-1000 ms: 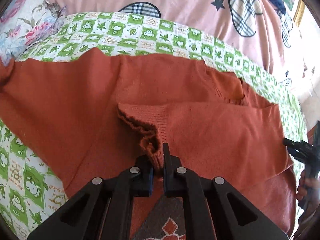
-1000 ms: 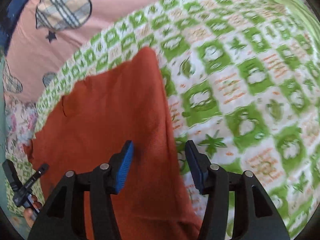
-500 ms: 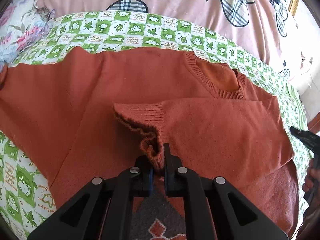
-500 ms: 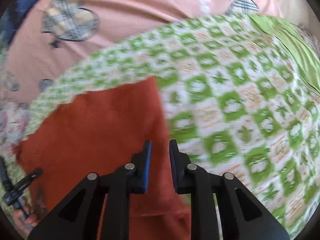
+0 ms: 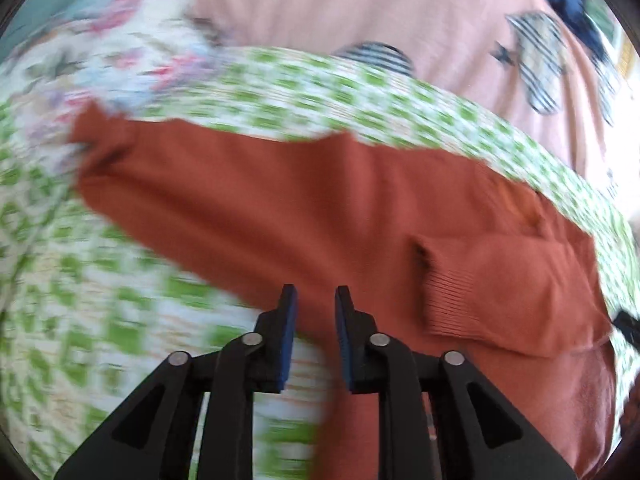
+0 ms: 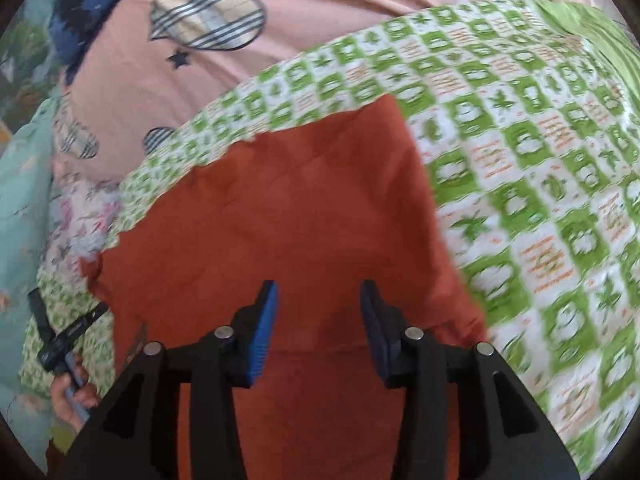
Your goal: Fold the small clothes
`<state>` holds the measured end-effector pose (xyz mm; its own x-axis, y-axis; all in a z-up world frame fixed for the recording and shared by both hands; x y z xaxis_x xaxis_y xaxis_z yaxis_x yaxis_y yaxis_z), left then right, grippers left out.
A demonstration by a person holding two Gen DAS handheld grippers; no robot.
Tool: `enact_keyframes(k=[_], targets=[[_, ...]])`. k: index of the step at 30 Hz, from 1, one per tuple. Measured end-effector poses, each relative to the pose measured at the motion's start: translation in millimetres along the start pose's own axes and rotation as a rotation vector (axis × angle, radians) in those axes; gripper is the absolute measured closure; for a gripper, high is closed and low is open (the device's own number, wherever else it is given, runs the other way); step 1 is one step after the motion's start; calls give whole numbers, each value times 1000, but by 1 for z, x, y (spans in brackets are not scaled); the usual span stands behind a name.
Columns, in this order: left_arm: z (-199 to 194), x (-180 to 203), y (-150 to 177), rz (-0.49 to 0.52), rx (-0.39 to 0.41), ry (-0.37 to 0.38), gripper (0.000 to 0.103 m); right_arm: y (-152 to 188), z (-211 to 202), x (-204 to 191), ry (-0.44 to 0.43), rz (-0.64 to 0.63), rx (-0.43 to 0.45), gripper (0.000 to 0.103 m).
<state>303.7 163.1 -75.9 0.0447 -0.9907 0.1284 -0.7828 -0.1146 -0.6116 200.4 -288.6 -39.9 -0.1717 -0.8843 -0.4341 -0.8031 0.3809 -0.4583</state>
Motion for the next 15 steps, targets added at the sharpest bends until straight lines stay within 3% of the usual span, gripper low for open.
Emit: enact_keyframes(k=[4, 9, 15], targets=[[-3, -63, -21, -90, 23, -101, 53, 29, 7, -29, -75, -19, -66, 58], [0, -136, -63, -245, 70, -174, 22, 54, 15, -46, -85, -44, -128, 57], [29, -181, -129, -308, 76, -194, 22, 62, 26, -63, -83, -73, -184, 57]])
Point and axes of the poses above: each gripper's, at about its wrist camera, not at the fingertips, and z roughly the way its jaws point, x to its right, y to its underside, the point moved 7 cm from there along z, roughly the way its jaws point, and after that the axes turned 1 degree about -x, right-handed, at the moved point
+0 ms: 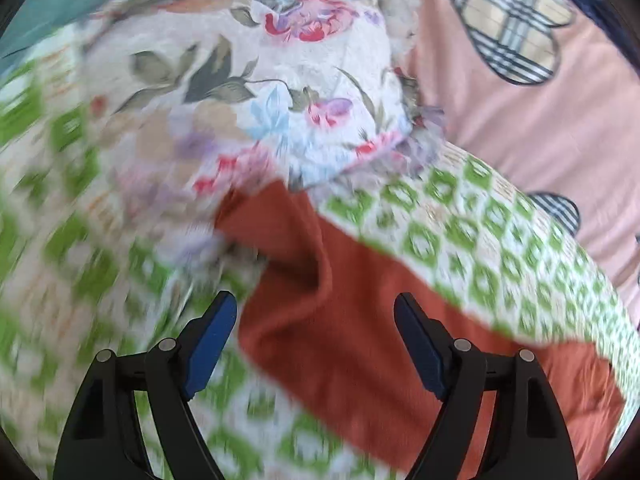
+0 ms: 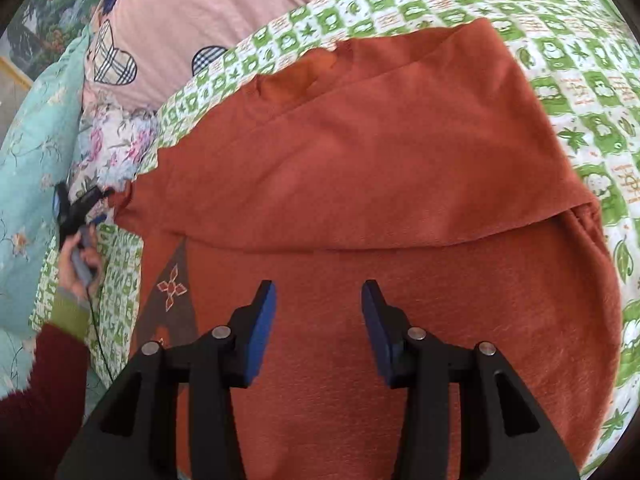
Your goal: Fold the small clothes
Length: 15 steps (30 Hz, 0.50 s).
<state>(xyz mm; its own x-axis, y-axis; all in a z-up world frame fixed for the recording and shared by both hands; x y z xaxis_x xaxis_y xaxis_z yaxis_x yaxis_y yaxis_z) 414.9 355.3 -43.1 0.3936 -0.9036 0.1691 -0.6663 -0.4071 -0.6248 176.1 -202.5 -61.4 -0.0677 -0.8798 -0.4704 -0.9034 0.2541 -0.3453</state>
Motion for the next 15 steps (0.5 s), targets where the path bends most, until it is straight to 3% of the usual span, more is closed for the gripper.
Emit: enact_keyframes(k=[2, 3, 4, 6, 11, 15], targets=[[22, -7, -14, -24, -30, -29, 26, 1, 0, -5, -1, -13, -7, 57], [34, -7, -15, -27, -45, -41, 41, 0, 0, -6, -2, -18, -9, 57], [43, -9, -15, -30, -62, -47, 69, 1, -1, -7, -2, -23, -9, 57], [56, -11, -12, -43, -98, -19, 95, 0, -2, -8, -2, -22, -9, 57], [7, 14, -3, 14, 44, 60, 95, 1, -4, -7, -12, -15, -4, 57], [-51, 62, 22, 91, 119, 188, 96, 1, -6, -10, -28, -8, 10, 57]])
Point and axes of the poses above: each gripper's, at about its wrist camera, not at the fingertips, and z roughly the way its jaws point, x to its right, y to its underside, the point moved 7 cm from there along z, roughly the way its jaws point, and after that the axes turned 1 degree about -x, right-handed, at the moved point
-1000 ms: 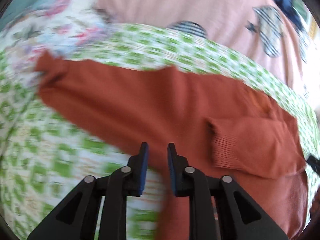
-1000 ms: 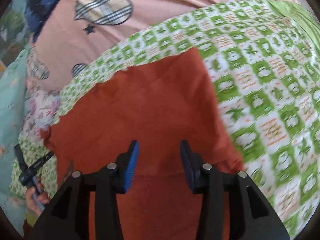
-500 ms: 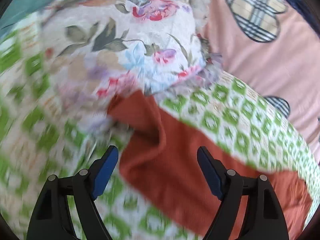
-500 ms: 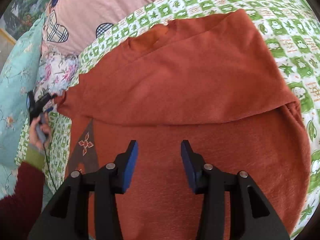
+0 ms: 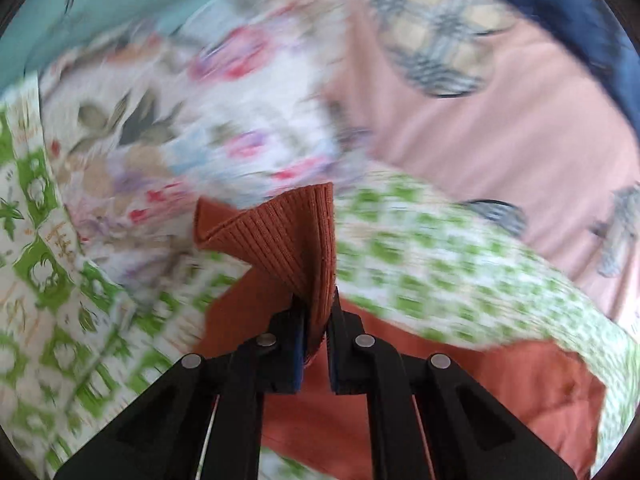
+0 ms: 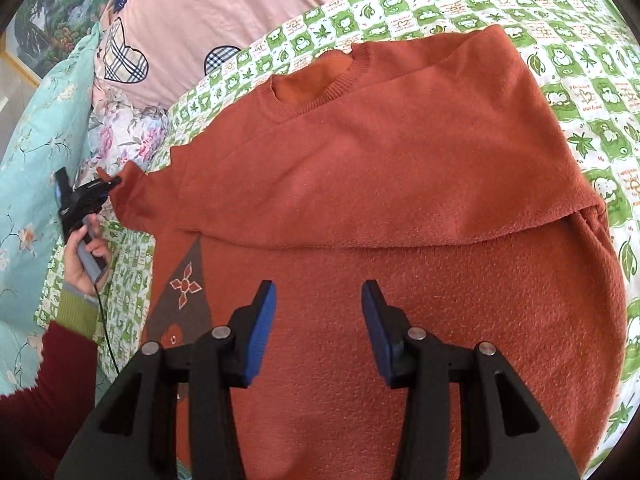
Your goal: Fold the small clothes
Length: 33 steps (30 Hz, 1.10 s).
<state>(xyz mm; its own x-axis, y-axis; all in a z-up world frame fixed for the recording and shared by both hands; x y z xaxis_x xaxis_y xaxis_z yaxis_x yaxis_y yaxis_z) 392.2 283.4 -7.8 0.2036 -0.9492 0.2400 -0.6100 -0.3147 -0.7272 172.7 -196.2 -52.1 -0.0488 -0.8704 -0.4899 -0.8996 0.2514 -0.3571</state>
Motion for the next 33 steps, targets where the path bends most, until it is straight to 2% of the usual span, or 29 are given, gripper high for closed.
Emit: enact_keyframes(k=[3, 7, 9, 12, 16, 19, 23, 25, 26, 28, 31, 33], targets=[[-32, 54, 15, 45, 23, 116, 96, 0, -10, -1, -13, 7, 31, 57], [-70, 136, 58, 121, 11, 280, 96, 0, -25, 7, -10, 27, 67, 57], [-81, 180, 85, 155, -23, 369, 96, 0, -32, 16, 0, 44, 82, 57], [-88, 240, 128, 234, -80, 456, 96, 0, -46, 32, 9, 85, 115, 57], [-80, 311, 188, 351, -177, 507, 96, 1, -58, 52, 18, 138, 145, 57], [-59, 347, 234, 445, -245, 491, 95, 2, -63, 62, 23, 166, 157, 57], [-25, 361, 275, 504, -346, 441, 91, 0, -66, 65, 22, 177, 168, 56], [-21, 357, 285, 495, -375, 438, 77, -1, -64, 64, 18, 175, 170, 46], [-25, 354, 287, 486, -387, 455, 72, -3, -62, 62, 17, 172, 171, 45], [-36, 345, 289, 482, -387, 463, 50, -6, -57, 57, 10, 158, 168, 44], [-60, 323, 287, 483, -352, 459, 38, -14, -44, 43, -3, 119, 155, 44], [-76, 301, 284, 476, -342, 446, 36, -21, -30, 29, -6, 77, 137, 44]])
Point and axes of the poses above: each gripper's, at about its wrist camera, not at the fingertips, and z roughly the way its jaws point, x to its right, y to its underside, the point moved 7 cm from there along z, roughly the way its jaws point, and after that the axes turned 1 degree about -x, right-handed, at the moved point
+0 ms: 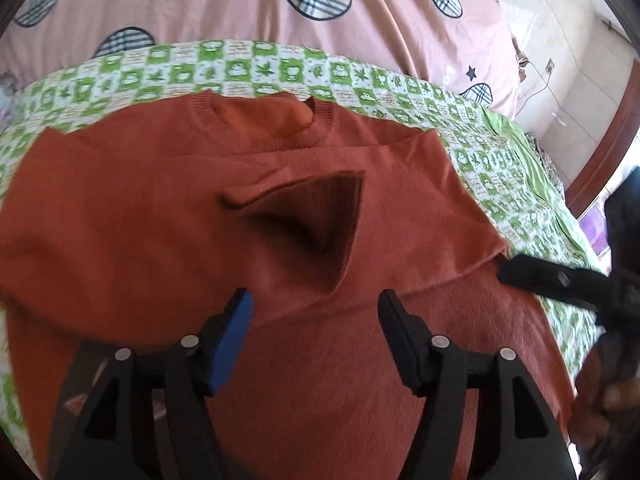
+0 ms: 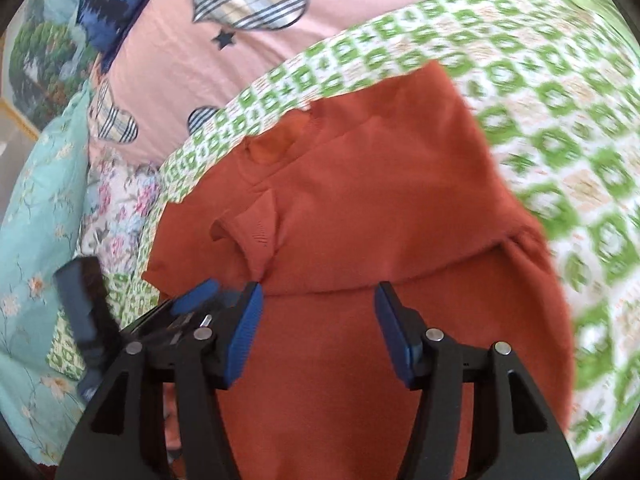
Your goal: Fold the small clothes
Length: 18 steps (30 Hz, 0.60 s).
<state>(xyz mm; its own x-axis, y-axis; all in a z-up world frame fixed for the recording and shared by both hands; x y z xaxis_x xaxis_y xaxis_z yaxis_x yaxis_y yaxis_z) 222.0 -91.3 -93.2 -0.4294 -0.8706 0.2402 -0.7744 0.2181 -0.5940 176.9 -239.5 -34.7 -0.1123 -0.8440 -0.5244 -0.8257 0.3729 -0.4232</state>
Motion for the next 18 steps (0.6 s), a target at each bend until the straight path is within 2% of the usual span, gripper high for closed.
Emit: enact_keyframes(k=[2, 3, 5, 6, 8, 10, 12, 13, 14, 15, 16, 18], targets=[[-21, -20, 8, -17, 9, -23, 33, -3, 14, -13, 1, -37, -19, 43], [-35, -37, 15, -31, 18, -59, 30, -4, 21, -19, 2, -52, -27, 41], [-50, -65, 24, -63, 31, -140, 27, -8, 38, -33, -2, -93, -42, 40], [-58, -91, 29, -95, 38, -215, 27, -11, 46, -38, -3, -110, -48, 40], [-67, -134, 34, -170, 37, -314, 27, -18, 66, -49, 2, -137, -64, 40], [-70, -169, 35, -253, 33, -362, 27, -24, 87, -59, 1, -163, -82, 40], [-71, -200, 35, -329, 35, -378, 27, -29, 102, -65, 13, -195, -94, 40], [-68, -211, 35, -360, 26, -387, 27, -33, 109, -67, 40, -217, -93, 52], [-67, -220, 35, -386, 21, -388, 27, -36, 110, -67, 46, -221, -86, 68], [-65, -229, 31, -411, 33, -380, 27, -40, 109, -67, 31, -211, -83, 96], [-65, -232, 27, -417, 45, -384, 27, -45, 103, -66, 7, -185, -73, 95], [-64, -234, 19, -411, 58, -394, 27, -61, 73, -60, -26, -137, 30, 95]])
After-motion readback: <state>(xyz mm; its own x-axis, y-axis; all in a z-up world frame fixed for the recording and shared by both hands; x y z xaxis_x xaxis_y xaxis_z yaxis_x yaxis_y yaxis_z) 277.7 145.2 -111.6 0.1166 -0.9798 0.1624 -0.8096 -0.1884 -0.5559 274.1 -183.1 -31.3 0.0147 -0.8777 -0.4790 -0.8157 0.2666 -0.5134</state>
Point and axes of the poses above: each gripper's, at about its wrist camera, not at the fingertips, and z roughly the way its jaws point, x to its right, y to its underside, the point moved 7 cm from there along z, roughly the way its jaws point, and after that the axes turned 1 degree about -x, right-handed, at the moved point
